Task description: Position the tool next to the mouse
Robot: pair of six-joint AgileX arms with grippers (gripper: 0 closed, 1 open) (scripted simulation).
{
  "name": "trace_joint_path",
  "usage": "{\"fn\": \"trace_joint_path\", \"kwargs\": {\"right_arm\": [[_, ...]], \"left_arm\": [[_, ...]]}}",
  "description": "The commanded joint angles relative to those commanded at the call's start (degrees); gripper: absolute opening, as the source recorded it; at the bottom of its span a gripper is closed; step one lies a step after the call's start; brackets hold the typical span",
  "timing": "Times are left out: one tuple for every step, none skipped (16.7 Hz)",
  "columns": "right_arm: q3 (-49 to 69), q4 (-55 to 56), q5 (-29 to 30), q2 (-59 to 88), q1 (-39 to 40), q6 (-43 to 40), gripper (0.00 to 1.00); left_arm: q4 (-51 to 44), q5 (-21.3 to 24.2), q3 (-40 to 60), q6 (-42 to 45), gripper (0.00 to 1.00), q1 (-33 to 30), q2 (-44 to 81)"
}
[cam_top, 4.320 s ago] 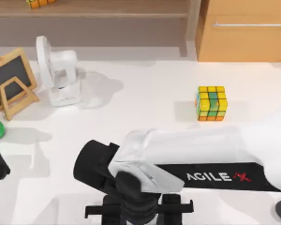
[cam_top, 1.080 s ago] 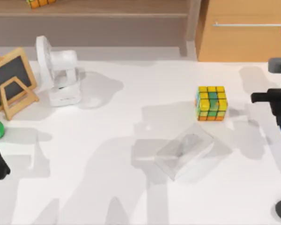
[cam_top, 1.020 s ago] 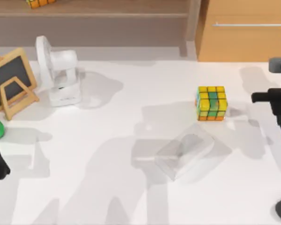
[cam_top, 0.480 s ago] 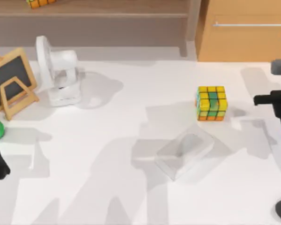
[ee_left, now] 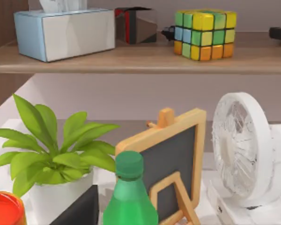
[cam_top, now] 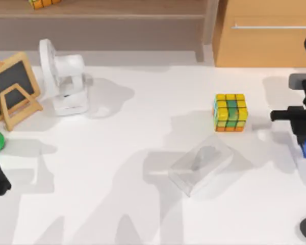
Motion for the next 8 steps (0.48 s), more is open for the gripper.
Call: {"fn": "trace_joint_path", "kwargs": {"right_arm": [[-0.39,0.08,-0.19,0.39,0.03,-0.01,0.00],[-0.39,0.08,-0.19,0.39,0.03,-0.01,0.00],[-0.39,0.08,-0.19,0.39,0.03,-0.01,0.00],[-0.39,0.08,-0.19,0.39,0.03,-0.01,0.00],[-0.39,0.08,-0.19,0.39,0.03,-0.01,0.00],[-0.39,0.08,-0.19,0.39,0.03,-0.01,0.08],[-0.39,0.08,-0.19,0.39,0.03,-0.01,0.15],[-0.39,0.08,-0.19,0.39,0.03,-0.01,0.23]], "left_arm": [[0.00,0.00,0.00,0.00,1.00,0.00,0.00],[0.00,0.00,0.00,0.00,1.00,0.00,0.00],[0.00,0.00,0.00,0.00,1.00,0.00,0.00],[0.00,0.00,0.00,0.00,1.00,0.00,0.00],[0.00,0.00,0.00,0.00,1.00,0.00,0.00],[0.00,0.00,0.00,0.00,1.00,0.00,0.00],[0.00,0.00,0.00,0.00,1.00,0.00,0.00],[0.00,0.00,0.00,0.00,1.00,0.00,0.00]]}}
